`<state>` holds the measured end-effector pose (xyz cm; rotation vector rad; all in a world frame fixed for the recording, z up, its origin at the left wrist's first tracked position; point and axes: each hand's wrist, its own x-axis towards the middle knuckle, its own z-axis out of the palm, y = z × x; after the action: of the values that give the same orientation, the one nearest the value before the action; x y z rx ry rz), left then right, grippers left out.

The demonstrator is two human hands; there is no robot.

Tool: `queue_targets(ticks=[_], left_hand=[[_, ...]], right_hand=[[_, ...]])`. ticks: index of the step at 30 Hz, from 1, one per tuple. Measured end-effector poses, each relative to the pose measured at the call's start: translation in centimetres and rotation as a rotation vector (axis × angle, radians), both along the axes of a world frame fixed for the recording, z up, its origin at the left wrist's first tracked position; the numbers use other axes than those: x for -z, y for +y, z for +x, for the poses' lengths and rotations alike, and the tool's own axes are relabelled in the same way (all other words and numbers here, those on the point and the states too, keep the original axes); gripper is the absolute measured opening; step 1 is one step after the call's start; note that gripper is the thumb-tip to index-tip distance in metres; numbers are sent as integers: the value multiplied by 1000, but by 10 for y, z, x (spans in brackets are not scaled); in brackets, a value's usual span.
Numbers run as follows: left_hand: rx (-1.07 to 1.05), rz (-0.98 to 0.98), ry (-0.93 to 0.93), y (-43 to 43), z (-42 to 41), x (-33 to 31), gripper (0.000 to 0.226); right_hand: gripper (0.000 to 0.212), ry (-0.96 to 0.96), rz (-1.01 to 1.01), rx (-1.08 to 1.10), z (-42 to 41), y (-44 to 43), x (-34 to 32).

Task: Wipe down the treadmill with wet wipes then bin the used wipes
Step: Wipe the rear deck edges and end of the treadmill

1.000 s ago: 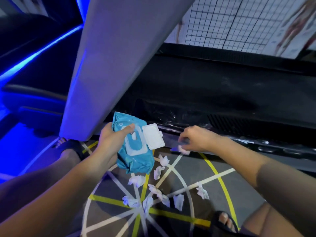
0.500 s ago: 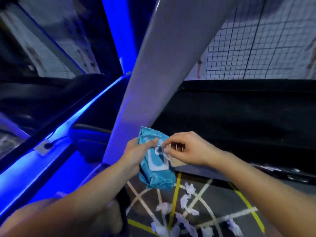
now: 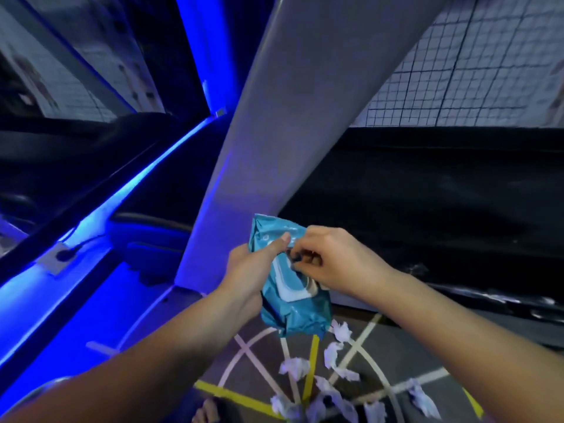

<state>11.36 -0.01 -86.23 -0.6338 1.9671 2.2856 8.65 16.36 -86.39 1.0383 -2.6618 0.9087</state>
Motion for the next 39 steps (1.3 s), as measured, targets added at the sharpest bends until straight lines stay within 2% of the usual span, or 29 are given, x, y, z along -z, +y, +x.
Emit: queue_targets(ticks=[3, 9, 14, 20, 23, 26, 28, 31, 32, 35, 39], left_hand=[[11, 43, -45, 6, -9, 9, 32], [99, 124, -69, 12, -26, 18, 25], [139, 151, -81, 10, -34, 33, 20], [244, 81, -37, 20, -58, 52, 23], [309, 62, -28, 34, -67, 62, 25], [349, 25, -26, 44, -66, 77, 21], [364, -17, -23, 45, -63, 91, 18], [402, -84, -32, 40, -60, 106, 18], [403, -95, -40, 37, -60, 110, 18], [372, -115, -62, 27, -63, 115, 14], [320, -144, -80, 17, -73, 118, 16]], right_hand=[[9, -49, 30, 57, -5, 4, 0], [3, -183, -21, 144, -18, 12, 3], [8, -234, 140, 148, -23, 4, 15], [16, -394, 207, 190, -21, 22, 18], [17, -579, 74, 253, -7, 43, 14], [15, -836, -184, 299, 14, 66, 11], [20, -941, -362, 325, 30, 81, 13], [54, -1019, -653, 378, 48, 102, 19], [58, -1039, -771, 379, 53, 107, 21], [43, -1059, -1041, 306, 56, 114, 19], [40, -1003, -1195, 361, 40, 110, 14]])
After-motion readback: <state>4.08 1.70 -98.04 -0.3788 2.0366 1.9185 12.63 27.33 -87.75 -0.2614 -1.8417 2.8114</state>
